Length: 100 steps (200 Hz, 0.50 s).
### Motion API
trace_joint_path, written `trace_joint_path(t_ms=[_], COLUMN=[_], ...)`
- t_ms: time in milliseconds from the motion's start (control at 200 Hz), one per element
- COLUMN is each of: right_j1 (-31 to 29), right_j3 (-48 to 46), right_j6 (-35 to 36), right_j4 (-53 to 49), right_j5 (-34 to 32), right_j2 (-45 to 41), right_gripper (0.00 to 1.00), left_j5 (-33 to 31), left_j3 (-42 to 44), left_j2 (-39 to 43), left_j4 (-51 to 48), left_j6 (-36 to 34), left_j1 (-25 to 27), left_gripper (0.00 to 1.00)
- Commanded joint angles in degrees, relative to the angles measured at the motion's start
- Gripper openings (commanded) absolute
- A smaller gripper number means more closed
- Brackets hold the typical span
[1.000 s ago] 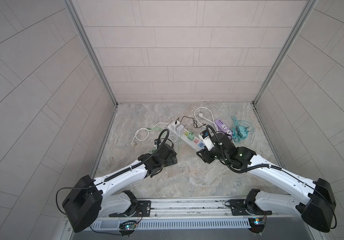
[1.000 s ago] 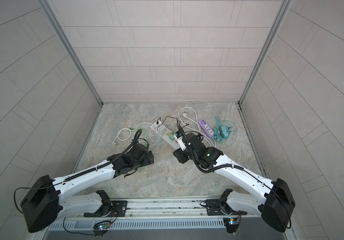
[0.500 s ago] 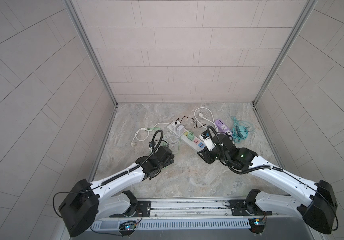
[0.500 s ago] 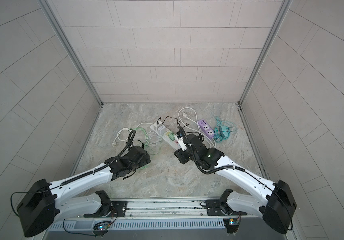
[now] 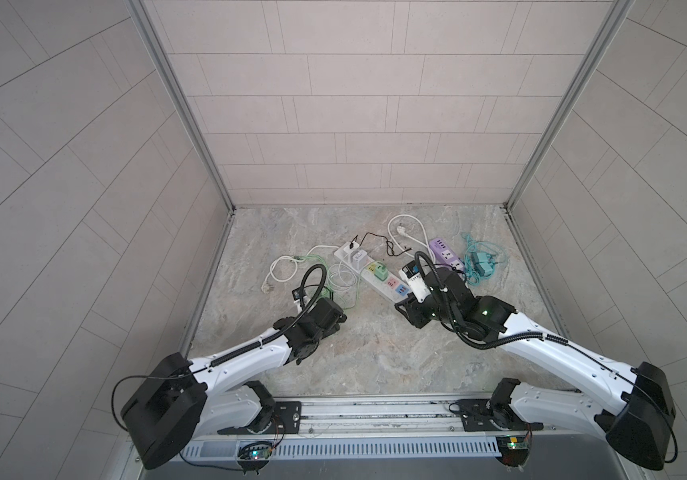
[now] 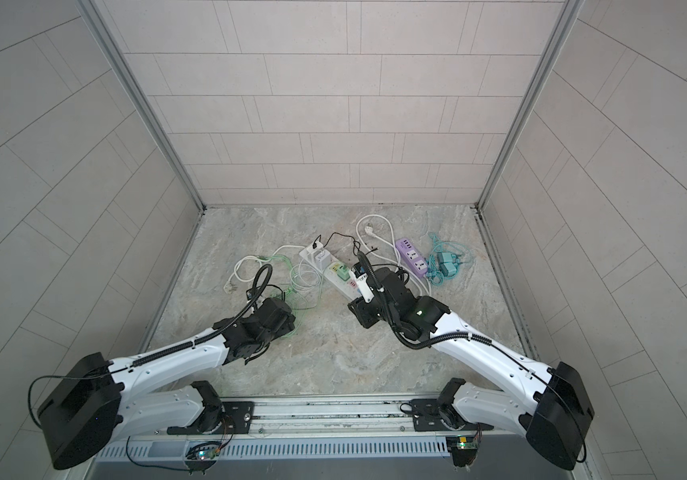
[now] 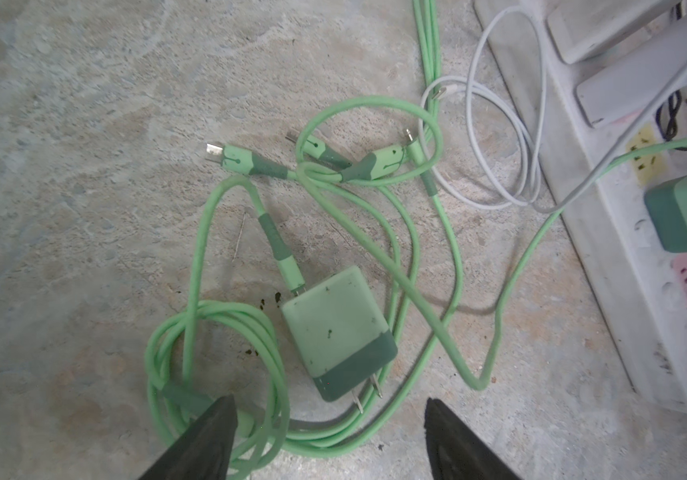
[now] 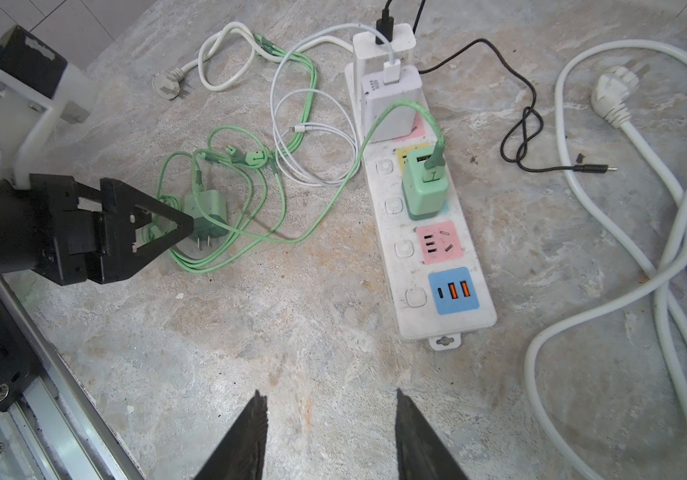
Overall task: Insert the plug
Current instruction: 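Lower the left gripper onto the second green charger among the cables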
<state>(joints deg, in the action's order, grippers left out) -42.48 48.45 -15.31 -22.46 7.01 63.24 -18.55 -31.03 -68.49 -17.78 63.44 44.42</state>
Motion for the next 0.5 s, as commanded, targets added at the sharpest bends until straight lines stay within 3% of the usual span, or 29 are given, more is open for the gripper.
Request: trace_joint_path(t_ms=[0, 495], right_j1=[-0.4, -0.3], right_j3=[-0.6, -1.0], right_j6=[-0.3, -0.3], right_j4=[0.0, 0.5], right_j5=[-0.7, -0.3], right_j2=[-1.2, -1.3], right_gripper=[0.49, 0.49], left_j5=[-1.4, -1.5], left_j3=[-2.8, -4.2], left_j2=[-2.0, -7.9], left_j4=[0.7, 3.0], left_j6=[-0.3, 0.7], left_j1=[0.1, -1.0], left_gripper=[0.75, 0.69])
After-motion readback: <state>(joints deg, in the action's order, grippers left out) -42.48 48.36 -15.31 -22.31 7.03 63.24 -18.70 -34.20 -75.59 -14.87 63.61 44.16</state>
